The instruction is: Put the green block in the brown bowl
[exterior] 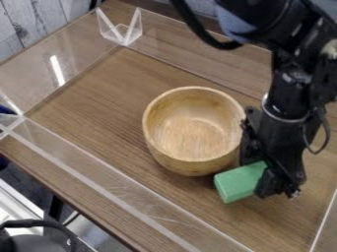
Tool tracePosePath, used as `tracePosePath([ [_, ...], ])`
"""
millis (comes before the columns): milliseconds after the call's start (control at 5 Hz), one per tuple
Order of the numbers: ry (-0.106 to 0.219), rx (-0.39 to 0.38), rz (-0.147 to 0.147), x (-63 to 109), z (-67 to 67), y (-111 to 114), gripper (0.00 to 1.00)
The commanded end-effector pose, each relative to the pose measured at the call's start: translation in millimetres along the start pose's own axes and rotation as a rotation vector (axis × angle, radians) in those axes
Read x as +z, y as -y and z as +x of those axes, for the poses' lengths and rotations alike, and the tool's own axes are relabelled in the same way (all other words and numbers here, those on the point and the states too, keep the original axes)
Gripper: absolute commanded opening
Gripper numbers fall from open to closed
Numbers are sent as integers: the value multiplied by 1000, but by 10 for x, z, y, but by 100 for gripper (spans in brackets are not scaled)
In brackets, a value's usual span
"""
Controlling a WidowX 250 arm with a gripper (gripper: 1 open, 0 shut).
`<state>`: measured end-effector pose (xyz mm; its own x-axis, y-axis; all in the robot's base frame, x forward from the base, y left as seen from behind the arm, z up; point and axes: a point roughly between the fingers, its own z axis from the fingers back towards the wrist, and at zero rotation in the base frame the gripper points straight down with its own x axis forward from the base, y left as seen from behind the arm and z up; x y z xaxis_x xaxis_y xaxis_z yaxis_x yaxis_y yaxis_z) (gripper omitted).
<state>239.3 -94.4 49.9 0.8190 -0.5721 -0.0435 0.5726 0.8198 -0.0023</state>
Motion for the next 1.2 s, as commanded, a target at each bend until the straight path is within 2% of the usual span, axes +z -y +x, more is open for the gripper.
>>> tracePosePath([
  [0, 81, 21, 28, 237, 70, -83, 0],
  [400, 98, 31, 36, 277, 49, -116, 0],
  [1000, 137, 76, 54, 374, -57, -217, 0],
])
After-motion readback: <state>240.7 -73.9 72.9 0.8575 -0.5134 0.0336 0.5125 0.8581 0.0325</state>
